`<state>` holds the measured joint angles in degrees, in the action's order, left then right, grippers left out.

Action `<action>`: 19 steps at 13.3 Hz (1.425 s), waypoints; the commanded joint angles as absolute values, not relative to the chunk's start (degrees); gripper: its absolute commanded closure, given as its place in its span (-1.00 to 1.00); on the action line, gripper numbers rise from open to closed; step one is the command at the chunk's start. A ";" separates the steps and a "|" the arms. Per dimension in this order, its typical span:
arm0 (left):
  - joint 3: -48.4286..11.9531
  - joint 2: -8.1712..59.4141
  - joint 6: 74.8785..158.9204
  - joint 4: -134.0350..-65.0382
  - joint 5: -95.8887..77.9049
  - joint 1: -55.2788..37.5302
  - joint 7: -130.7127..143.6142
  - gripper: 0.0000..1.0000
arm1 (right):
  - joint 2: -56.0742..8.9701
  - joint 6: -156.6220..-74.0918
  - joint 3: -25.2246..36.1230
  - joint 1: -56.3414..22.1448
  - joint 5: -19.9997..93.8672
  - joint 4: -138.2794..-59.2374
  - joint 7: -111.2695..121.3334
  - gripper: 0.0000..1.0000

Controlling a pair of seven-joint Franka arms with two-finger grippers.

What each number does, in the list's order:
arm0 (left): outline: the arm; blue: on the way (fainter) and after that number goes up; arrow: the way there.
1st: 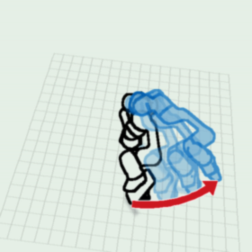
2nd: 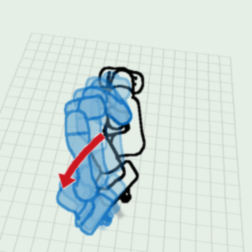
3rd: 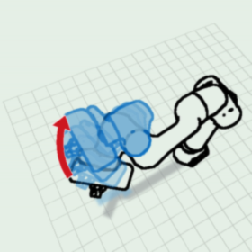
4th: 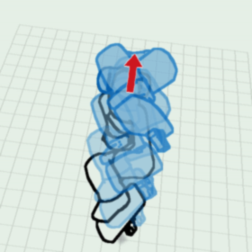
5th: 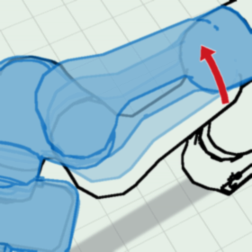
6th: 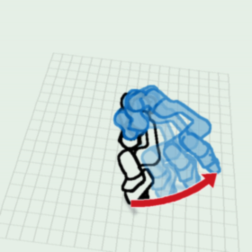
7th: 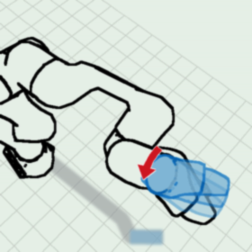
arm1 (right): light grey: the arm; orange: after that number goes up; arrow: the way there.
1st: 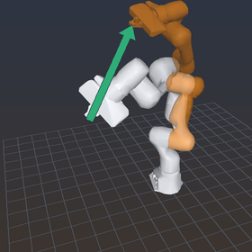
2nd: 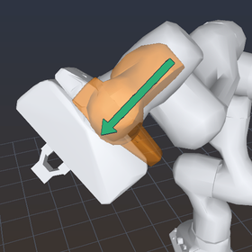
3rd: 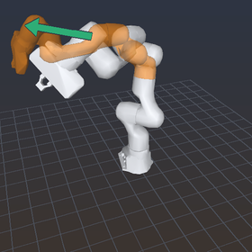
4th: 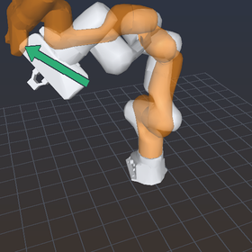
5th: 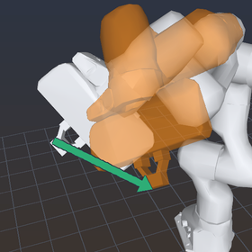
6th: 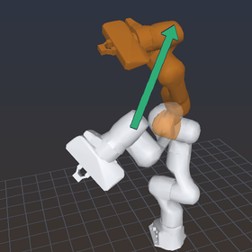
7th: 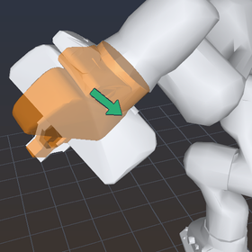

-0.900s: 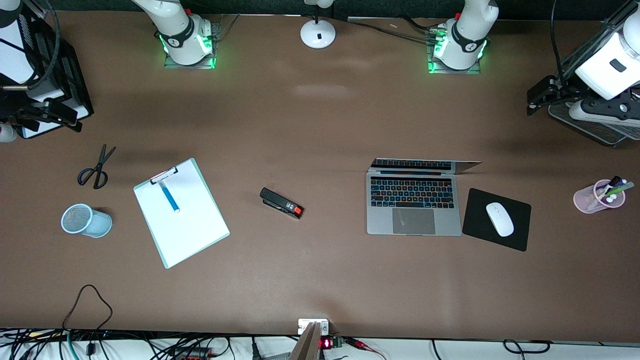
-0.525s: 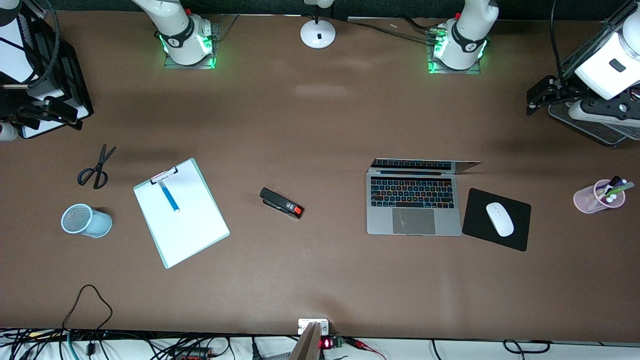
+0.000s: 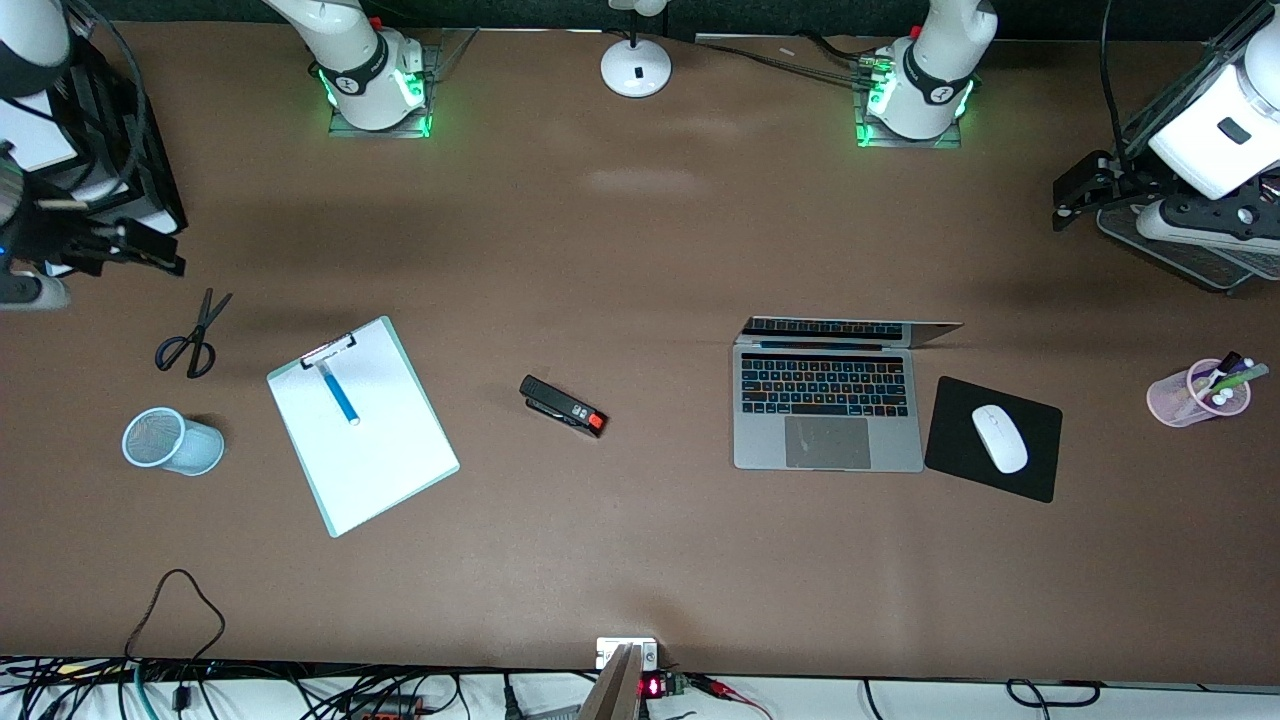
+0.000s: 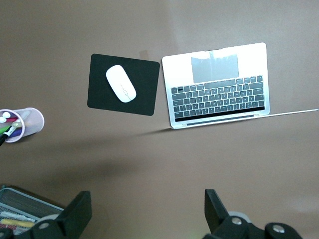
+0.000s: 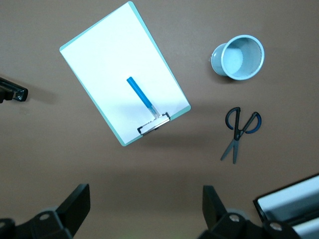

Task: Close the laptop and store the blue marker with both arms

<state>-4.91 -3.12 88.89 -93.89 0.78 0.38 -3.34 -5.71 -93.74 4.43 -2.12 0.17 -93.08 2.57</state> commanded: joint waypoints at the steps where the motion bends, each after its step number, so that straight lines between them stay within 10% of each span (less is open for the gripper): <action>1: -5.27 -4.04 88.68 -94.48 -0.53 0.97 -4.04 -1.00 | -10.71 -98.24 4.39 -3.34 0.09 -91.85 3.60 -1.00; 19: -5.27 -4.04 89.03 -94.39 -0.35 0.97 -4.04 -1.00 | -38.58 -129.72 4.31 -7.73 0.09 -92.02 24.07 -1.00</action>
